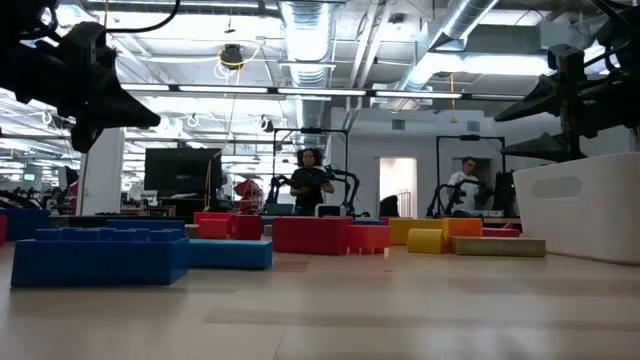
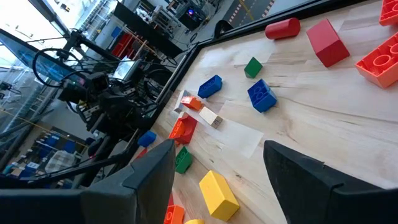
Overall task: Sort blocks by size
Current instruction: Put the yellow block into the white bin
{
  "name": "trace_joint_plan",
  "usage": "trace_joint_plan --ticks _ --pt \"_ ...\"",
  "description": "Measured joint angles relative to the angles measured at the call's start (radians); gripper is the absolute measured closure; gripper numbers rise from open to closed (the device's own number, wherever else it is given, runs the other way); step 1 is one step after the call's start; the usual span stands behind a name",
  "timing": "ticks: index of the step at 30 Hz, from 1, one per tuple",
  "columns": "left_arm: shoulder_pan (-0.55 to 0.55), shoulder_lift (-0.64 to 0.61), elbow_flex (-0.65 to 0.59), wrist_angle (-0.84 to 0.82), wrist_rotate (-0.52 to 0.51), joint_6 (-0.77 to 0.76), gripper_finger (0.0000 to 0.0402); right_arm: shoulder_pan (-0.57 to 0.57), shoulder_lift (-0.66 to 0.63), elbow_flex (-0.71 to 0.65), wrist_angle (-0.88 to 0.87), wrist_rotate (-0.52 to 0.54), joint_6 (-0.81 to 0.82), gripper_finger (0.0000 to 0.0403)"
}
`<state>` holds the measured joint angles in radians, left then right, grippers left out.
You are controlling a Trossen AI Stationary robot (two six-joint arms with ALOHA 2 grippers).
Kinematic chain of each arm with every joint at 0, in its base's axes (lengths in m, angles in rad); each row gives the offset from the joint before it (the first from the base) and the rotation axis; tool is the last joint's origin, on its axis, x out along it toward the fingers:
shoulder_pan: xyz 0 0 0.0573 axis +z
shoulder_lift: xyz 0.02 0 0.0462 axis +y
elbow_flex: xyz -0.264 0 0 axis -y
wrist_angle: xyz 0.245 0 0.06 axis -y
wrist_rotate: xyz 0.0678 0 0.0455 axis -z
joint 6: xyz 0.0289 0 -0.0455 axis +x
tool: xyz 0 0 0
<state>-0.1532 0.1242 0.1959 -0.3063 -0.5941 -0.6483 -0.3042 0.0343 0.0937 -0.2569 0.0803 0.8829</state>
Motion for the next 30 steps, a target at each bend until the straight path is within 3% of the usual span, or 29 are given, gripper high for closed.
trace_joint_plan --ticks 15,24,30 --pt "0.000 0.000 0.000 -0.001 -0.010 0.049 0.0400 -0.043 0.000 -0.001 0.006 0.006 -0.003 0.0132" --pt "0.003 0.000 0.000 -0.001 -0.011 0.041 0.0400 -0.040 0.064 0.009 0.035 -0.051 -0.227 0.0132" --pt "0.003 0.000 0.000 -0.004 -0.011 0.179 0.0400 -0.020 0.148 0.012 0.188 -0.045 -0.390 0.0132"
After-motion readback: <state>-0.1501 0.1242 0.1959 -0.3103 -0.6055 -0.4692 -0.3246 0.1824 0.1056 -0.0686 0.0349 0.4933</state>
